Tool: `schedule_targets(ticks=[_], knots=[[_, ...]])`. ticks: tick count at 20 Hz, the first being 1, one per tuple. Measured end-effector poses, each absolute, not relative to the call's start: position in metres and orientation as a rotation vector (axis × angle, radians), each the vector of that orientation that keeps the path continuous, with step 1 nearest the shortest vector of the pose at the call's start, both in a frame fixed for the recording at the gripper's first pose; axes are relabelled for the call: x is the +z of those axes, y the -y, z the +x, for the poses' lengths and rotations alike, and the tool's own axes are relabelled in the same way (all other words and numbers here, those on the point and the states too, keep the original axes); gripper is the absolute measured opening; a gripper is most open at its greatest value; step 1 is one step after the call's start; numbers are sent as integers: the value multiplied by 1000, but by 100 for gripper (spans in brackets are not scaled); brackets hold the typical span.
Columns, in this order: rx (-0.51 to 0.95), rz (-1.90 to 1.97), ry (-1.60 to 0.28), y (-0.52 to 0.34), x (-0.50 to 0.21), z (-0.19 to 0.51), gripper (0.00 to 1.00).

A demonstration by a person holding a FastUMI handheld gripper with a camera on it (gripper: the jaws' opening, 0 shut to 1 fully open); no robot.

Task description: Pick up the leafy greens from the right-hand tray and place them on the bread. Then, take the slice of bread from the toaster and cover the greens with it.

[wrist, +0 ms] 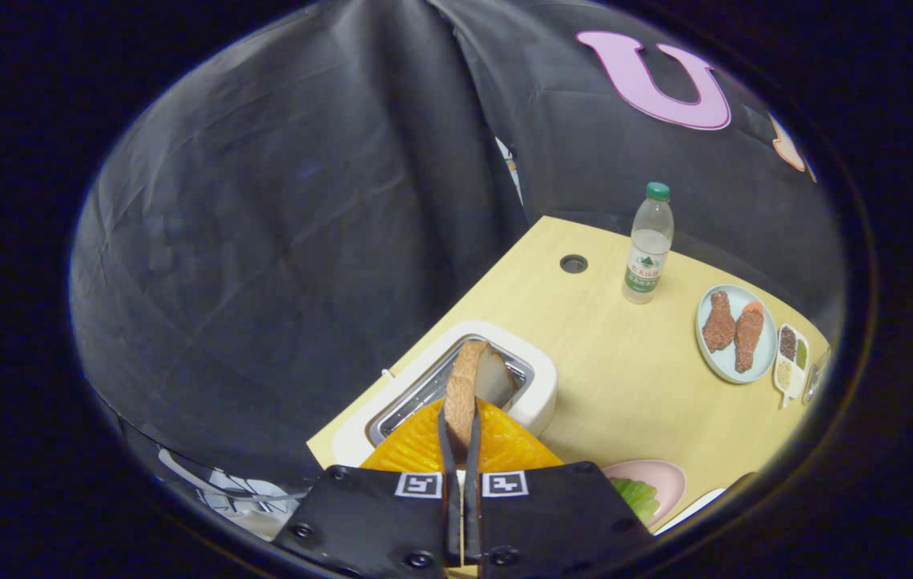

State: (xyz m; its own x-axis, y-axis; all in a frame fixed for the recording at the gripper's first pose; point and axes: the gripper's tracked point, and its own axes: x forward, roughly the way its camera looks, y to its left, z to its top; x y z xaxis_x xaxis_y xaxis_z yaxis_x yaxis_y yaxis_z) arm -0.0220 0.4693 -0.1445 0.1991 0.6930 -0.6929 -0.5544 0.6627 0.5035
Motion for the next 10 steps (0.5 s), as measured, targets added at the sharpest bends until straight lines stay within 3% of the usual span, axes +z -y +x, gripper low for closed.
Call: schedule_targets(ticks=[10], knots=[[786,340,-1001,-409,-117,-4,4]])
